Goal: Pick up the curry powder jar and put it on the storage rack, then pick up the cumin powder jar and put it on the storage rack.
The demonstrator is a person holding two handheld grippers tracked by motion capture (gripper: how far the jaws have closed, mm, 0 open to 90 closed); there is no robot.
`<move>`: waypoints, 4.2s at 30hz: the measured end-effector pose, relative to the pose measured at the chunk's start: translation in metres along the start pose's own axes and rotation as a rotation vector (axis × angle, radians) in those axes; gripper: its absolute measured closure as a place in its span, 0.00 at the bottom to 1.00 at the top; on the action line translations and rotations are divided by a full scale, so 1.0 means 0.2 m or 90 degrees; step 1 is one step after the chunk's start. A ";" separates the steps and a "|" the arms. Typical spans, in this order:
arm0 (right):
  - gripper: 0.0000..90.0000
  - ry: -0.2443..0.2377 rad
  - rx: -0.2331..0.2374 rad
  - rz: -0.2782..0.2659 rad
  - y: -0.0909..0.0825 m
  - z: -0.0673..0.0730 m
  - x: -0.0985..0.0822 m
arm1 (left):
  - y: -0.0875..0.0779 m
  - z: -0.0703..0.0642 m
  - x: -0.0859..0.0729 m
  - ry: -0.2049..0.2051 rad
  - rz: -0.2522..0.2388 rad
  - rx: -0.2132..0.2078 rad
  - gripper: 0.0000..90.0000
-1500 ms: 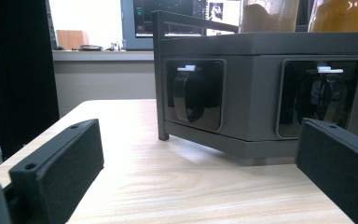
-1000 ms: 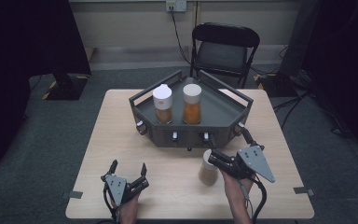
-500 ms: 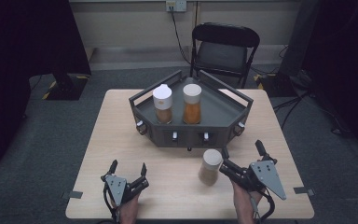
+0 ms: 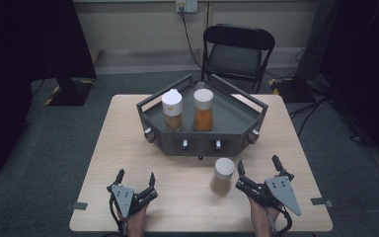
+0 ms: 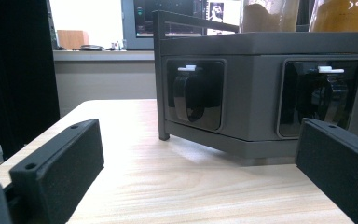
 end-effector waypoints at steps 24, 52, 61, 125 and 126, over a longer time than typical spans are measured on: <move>0.00 0.017 -0.038 0.037 -0.02 -0.05 -0.23 | 0.00 0.00 0.00 0.000 0.000 0.000 0.01; 0.00 0.018 -0.071 0.066 -0.03 -0.04 -0.35 | 0.00 0.00 0.00 0.000 0.000 0.000 0.01; 0.00 0.017 -0.068 0.067 -0.03 -0.04 -0.35 | 0.00 0.00 0.00 0.000 0.000 0.000 0.01; 0.01 0.050 0.076 0.031 -0.01 0.04 -0.03 | 0.00 0.00 0.00 0.000 0.000 0.002 0.01; 0.01 0.049 0.077 0.031 -0.01 0.04 -0.03 | 0.00 0.00 0.00 0.000 0.000 0.002 0.01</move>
Point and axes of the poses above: each handheld gripper's, and its own axes: y roughly forward along the jaws, x roughly out of its top, z roughly to its left, the point moved 4 cm from there along y, roughly forward along the jaws, and after that the axes turned 7 degrees about x, right-handed, at the moved point
